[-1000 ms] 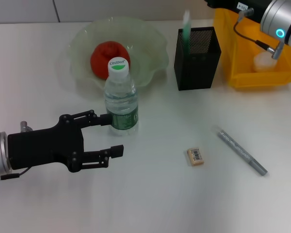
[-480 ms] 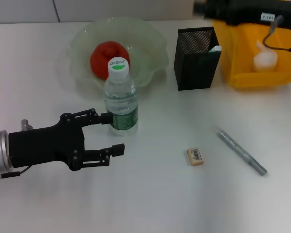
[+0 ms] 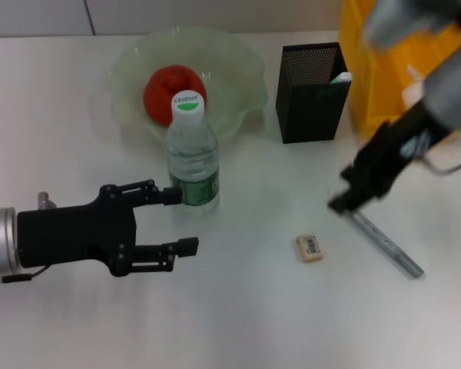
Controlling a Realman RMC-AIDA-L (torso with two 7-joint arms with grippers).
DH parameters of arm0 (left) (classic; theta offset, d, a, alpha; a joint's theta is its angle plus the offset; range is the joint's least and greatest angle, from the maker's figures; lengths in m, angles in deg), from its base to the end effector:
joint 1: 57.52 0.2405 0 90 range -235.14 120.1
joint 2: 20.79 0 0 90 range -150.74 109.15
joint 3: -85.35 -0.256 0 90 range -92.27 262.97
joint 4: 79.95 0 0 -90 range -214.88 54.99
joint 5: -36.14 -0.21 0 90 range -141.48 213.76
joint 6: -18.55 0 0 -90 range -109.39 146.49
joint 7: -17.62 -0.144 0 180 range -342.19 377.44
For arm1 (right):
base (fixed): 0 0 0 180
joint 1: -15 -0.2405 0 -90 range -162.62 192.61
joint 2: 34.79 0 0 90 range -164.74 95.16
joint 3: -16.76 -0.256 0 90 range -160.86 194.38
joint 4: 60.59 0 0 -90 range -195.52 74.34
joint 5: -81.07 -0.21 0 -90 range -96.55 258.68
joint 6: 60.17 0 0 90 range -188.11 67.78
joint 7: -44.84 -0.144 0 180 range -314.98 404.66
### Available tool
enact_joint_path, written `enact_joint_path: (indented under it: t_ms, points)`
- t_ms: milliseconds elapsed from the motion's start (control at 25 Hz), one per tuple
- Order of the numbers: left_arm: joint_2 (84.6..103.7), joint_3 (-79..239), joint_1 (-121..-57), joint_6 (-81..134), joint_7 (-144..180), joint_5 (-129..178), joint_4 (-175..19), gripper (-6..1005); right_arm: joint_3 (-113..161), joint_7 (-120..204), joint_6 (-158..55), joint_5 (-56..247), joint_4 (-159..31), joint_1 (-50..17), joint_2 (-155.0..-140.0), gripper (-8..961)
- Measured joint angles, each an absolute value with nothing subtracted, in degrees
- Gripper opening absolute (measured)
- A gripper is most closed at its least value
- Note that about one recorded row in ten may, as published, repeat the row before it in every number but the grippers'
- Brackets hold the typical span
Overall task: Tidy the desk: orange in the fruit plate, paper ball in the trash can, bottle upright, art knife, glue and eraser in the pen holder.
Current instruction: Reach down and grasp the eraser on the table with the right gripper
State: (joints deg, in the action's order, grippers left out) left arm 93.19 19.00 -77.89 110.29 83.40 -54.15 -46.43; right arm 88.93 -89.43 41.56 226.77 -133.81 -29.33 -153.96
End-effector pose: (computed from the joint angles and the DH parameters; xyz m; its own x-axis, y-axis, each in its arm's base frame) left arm -0.2774 0.2749 -0.0124 0.8090 0.2179 0.5459 0.3021 -0.9508 -0.0681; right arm 0.1409 0.3572 0.0072 0.8261 -0.4612 0.3237 -0.4115 -0.8863 -0.2126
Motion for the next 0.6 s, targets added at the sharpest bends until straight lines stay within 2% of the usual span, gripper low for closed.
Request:
enact_joint_path:
  t_ms: [280,600]
  points:
    - [92.94,19.08,-77.69,110.21,84.12,-56.11,-46.42,809,104.89,-85.03,34.01,226.98,-129.10,-29.12,-154.33,546]
    - [92.84,19.08,-77.41,110.28,84.51,-56.12,-46.43,809,109.15,-79.07,28.48,223.64,-124.40,-29.74,-154.37,544]
